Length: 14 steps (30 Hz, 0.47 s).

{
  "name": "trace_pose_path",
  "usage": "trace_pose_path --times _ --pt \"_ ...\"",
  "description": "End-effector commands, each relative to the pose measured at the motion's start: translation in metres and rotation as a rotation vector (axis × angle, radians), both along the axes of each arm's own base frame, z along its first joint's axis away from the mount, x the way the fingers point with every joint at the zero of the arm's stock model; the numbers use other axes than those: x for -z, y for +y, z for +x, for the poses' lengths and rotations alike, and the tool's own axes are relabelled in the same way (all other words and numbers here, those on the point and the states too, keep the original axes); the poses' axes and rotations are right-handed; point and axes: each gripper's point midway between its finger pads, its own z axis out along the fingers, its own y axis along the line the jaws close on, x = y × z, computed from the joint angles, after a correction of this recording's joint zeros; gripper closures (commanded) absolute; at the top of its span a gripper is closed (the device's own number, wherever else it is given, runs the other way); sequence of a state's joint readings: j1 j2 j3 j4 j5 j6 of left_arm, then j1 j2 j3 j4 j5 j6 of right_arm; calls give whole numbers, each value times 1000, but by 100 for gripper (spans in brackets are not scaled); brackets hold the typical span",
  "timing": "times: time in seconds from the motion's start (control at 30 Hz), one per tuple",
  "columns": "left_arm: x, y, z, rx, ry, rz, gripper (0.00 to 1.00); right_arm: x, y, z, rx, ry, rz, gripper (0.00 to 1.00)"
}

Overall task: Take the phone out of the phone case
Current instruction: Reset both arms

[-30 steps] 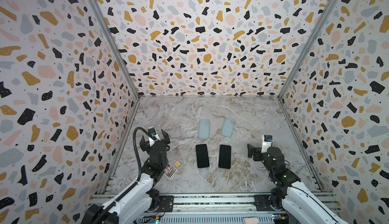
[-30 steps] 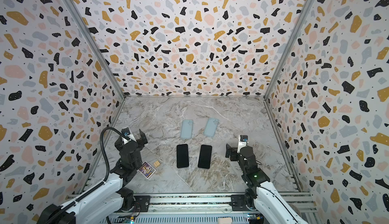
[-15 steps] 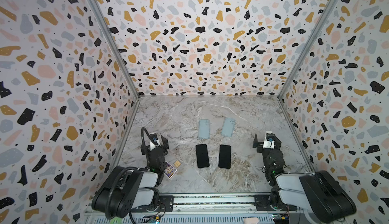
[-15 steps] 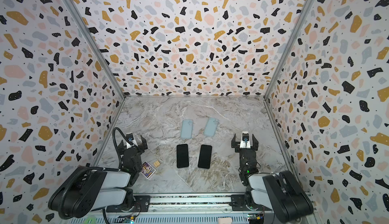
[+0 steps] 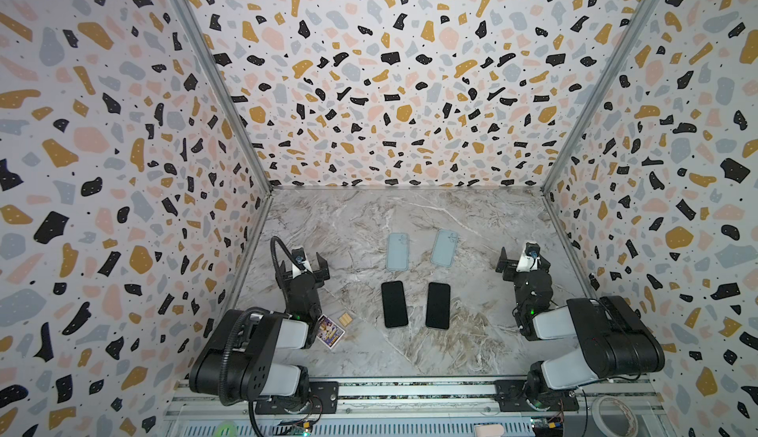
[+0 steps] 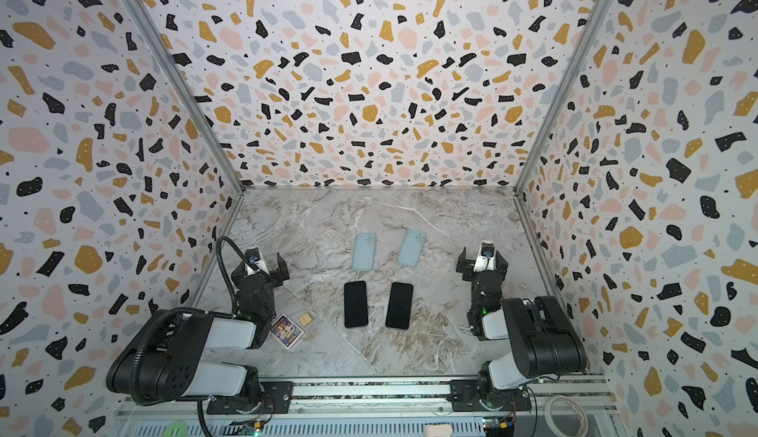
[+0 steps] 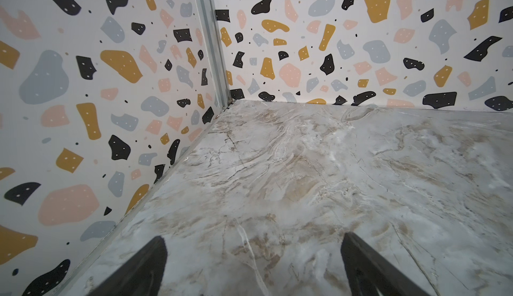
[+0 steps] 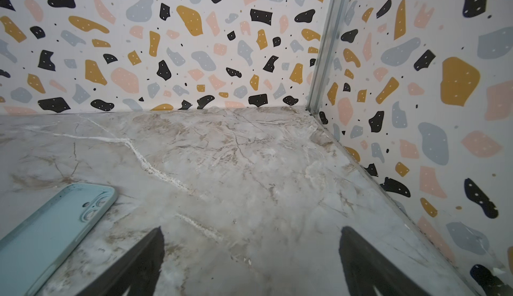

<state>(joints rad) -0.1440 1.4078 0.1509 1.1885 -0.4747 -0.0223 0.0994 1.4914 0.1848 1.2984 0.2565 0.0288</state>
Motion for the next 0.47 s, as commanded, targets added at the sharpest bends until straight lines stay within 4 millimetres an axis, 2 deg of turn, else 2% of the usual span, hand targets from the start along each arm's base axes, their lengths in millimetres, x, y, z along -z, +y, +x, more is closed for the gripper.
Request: trace_pose_path --times 0.0,0.43 --pt "-11 0 4 3 -45 -20 1 1 1 0 -2 8 14 1" --pt "-12 1 2 1 -49 -21 1 2 1 -1 -1 9 15 1"
